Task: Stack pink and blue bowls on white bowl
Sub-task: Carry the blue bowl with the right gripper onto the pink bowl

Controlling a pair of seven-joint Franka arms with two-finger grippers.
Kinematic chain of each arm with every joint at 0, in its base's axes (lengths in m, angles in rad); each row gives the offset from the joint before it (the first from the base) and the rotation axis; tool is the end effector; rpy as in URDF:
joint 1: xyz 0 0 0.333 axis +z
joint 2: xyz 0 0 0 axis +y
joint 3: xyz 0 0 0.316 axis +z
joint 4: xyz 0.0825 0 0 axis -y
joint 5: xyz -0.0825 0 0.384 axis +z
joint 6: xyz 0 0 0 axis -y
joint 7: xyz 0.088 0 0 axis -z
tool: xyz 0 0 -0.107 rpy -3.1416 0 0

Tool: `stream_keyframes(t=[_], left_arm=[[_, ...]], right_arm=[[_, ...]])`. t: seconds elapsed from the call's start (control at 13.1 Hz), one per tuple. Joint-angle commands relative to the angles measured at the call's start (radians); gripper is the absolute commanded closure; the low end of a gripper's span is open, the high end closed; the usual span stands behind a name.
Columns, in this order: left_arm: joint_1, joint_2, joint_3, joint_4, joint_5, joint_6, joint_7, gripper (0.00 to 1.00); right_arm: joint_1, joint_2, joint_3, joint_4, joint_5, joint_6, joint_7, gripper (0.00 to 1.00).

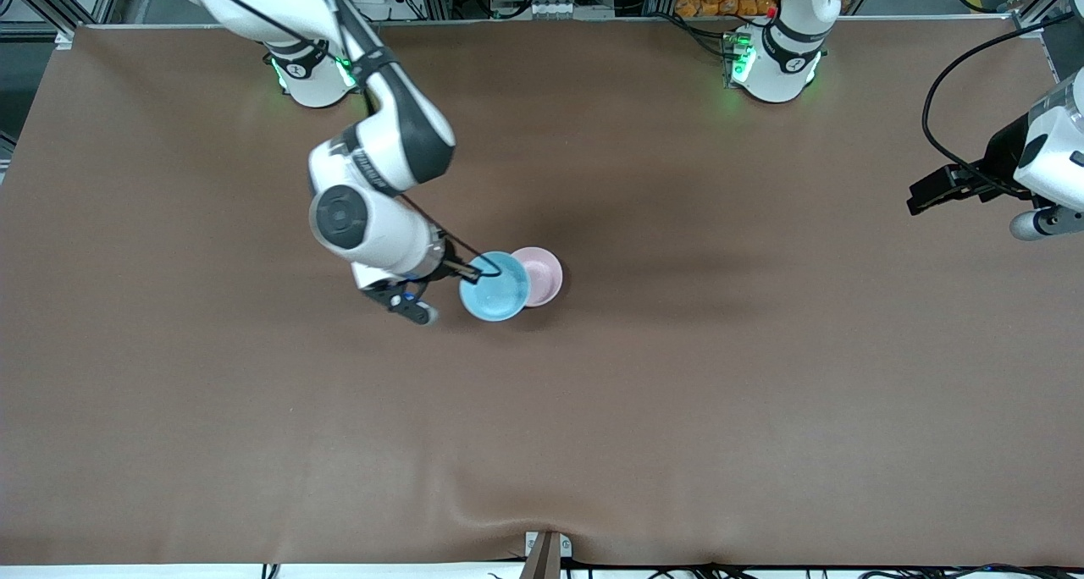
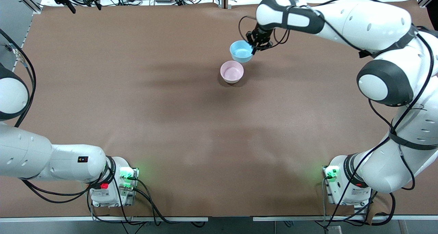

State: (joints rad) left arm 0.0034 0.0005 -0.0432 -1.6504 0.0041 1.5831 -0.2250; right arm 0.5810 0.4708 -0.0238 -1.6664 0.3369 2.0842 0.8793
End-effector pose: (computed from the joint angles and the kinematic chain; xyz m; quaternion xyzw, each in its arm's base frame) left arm 0.5522 -0.0215 0.5878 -0.9952 -0.0923 0.0333 0.0065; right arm 0.5580 0.3692 0.3315 -0.9600 0.2421 0.1105 0.0873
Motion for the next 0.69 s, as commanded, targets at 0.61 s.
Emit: stream_keyframes(t=[0.61], left_arm=[[0.007, -0.019, -0.001, -0.022, -0.018, 0.041, 0.018, 0.00]], right_arm=[[0.106, -0.001, -0.013, -0.127, 0.031, 0.211, 0.099, 1.00]])
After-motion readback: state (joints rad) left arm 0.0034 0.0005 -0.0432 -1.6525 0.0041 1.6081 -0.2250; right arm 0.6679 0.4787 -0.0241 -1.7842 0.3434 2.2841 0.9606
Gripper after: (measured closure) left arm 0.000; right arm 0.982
